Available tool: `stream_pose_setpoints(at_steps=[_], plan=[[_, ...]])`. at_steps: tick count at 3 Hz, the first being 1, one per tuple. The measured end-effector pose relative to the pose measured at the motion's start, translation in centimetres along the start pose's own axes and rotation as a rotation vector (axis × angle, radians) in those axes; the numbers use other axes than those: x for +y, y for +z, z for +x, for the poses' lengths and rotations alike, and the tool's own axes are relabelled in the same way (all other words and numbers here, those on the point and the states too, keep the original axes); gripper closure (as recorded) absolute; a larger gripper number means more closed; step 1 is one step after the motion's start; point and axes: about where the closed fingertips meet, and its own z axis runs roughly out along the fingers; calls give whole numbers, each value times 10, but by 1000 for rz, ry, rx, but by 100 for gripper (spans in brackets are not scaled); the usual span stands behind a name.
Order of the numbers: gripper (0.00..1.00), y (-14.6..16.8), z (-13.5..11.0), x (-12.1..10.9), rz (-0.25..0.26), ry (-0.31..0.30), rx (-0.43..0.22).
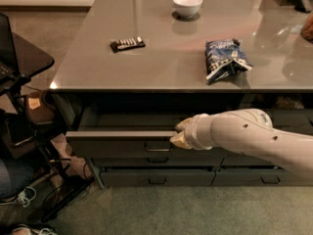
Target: Open top drawer
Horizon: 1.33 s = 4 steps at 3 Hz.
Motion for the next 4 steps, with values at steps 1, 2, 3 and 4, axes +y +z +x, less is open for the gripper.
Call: stream_pose_setpoints(at_steps=[1,2,3,4], plan=[[100,-1,-1,0,0,0,0],[100,-7,5,8,9,4,-1],[100,-13,9,16,16,10,-2],[100,-13,9,16,16,10,-2]])
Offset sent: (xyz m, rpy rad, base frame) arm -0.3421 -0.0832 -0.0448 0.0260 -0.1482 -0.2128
